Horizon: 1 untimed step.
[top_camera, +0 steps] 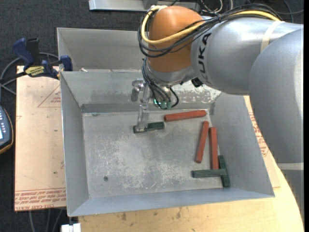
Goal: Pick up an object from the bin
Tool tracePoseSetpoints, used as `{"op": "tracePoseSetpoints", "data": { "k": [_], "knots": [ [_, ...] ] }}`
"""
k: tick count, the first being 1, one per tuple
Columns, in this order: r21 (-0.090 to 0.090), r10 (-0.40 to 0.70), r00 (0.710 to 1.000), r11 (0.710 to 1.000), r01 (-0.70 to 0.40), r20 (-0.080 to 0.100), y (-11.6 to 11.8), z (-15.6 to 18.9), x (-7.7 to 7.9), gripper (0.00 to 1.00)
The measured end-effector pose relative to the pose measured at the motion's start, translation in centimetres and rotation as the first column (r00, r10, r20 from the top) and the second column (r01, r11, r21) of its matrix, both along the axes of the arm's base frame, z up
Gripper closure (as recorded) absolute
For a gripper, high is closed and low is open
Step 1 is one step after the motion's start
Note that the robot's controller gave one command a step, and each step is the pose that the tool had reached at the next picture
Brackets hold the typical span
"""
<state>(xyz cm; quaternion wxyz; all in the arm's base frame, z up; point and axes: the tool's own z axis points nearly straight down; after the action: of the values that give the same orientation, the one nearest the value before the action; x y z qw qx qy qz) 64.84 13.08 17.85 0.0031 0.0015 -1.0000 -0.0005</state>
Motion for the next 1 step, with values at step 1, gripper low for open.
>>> {"op": "tracePoseSetpoints", "data": {
  "k": [1],
  "knots": [
    [-0.001,0.138,0.990,0.990,-0.138,0.002,-5.72,-11.29,0.41,0.00]
  ]
}}
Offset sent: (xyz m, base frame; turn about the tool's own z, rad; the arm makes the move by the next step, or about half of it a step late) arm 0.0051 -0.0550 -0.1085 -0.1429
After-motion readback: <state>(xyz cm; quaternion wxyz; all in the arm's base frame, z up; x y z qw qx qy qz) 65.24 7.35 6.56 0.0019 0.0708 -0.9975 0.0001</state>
